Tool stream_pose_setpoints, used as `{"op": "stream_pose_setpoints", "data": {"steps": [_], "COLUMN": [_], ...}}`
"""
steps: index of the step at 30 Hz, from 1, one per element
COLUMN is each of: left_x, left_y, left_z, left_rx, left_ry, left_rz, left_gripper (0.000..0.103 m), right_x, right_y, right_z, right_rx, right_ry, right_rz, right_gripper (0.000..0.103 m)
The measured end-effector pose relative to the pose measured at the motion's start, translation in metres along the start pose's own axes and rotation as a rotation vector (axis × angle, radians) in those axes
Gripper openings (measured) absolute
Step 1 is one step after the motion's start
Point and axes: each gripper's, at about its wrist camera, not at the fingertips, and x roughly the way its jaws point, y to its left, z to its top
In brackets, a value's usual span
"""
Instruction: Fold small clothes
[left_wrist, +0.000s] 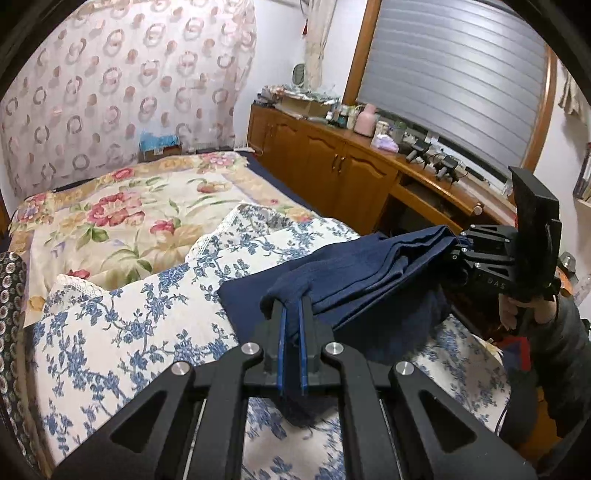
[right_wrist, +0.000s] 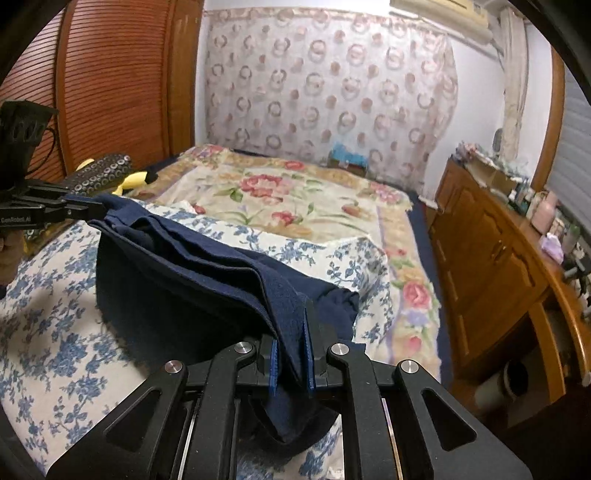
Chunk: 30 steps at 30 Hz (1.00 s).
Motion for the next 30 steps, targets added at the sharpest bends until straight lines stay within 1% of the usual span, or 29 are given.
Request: {"op": "stream_pose_setpoints", "data": {"steps": [5, 9, 11, 13, 14, 16, 17, 18, 19, 20, 21, 22, 24, 26, 27, 28, 30], "left_x": [0.017, 0.033, 0.037, 0.038, 0.038, 0.036, 0.035, 0.035, 0.035, 0.035, 0.036, 0.039, 0.044, 0.049, 0.052, 0.055, 0.061], "left_y": [0.014, 0.023, 0.026, 0.029, 0.03, 0.032, 0.033, 0.033, 0.033, 0.033, 0.034, 0.035, 0.036, 0.038, 0.038, 0.038, 0.04], "left_z": [0.008, 0.007, 0.007, 0.009, 0.01, 0.011, 0.011, 0.01, 0.009, 0.008, 0.007, 0.006, 0.004, 0.003, 0.001, 0.001, 0.0], "left_rx": [-0.024, -0.035, -0.038, -0.038, -0.04, -0.046, -0.047, -0.046, -0.044, -0.043, -0.043, -0.045, -0.053, -0.064, -0.066, -0.066, -0.071], "left_ry": [0.036, 0.077, 0.086, 0.08, 0.075, 0.074, 0.075, 0.074, 0.074, 0.076, 0.081, 0.087, 0.099, 0.112, 0.121, 0.126, 0.139], "left_rz": [0.003, 0.002, 0.001, 0.009, 0.006, -0.011, -0.016, -0.021, -0.024, -0.033, -0.037, -0.034, -0.02, -0.022, -0.017, -0.011, -0.003], "left_gripper": [0.004, 0.005, 0.008, 0.022, 0.026, 0.043, 0.045, 0.049, 0.055, 0.056, 0.056, 0.056, 0.056, 0.056, 0.056, 0.056, 0.056], "right_x": [0.025, 0.042, 0.05, 0.056, 0.058, 0.062, 0.064, 0.065, 0.066, 0.067, 0.067, 0.067, 0.067, 0.066, 0.064, 0.061, 0.053], "right_y": [-0.011, -0.016, -0.018, -0.021, -0.022, -0.024, -0.025, -0.027, -0.028, -0.029, -0.031, -0.036, -0.04, -0.049, -0.055, -0.059, -0.065], "right_z": [0.013, 0.016, 0.018, 0.02, 0.02, 0.021, 0.022, 0.023, 0.024, 0.026, 0.028, 0.032, 0.039, 0.047, 0.051, 0.054, 0.057], "right_rx": [0.015, 0.027, 0.034, 0.036, 0.039, 0.045, 0.048, 0.053, 0.06, 0.068, 0.076, 0.085, 0.092, 0.104, 0.121, 0.138, 0.155], "right_ry": [0.039, 0.068, 0.081, 0.096, 0.101, 0.107, 0.111, 0.112, 0.11, 0.107, 0.101, 0.094, 0.081, 0.066, 0.059, 0.052, 0.037], "right_rz": [0.017, 0.032, 0.037, 0.04, 0.042, 0.046, 0.047, 0.048, 0.048, 0.04, 0.026, 0.007, -0.027, -0.105, -0.126, -0.136, -0.136], "right_gripper": [0.009, 0.009, 0.009, 0.009, 0.009, 0.01, 0.01, 0.011, 0.017, 0.021, 0.026, 0.029, 0.029, 0.029, 0.032, 0.037, 0.042]}}
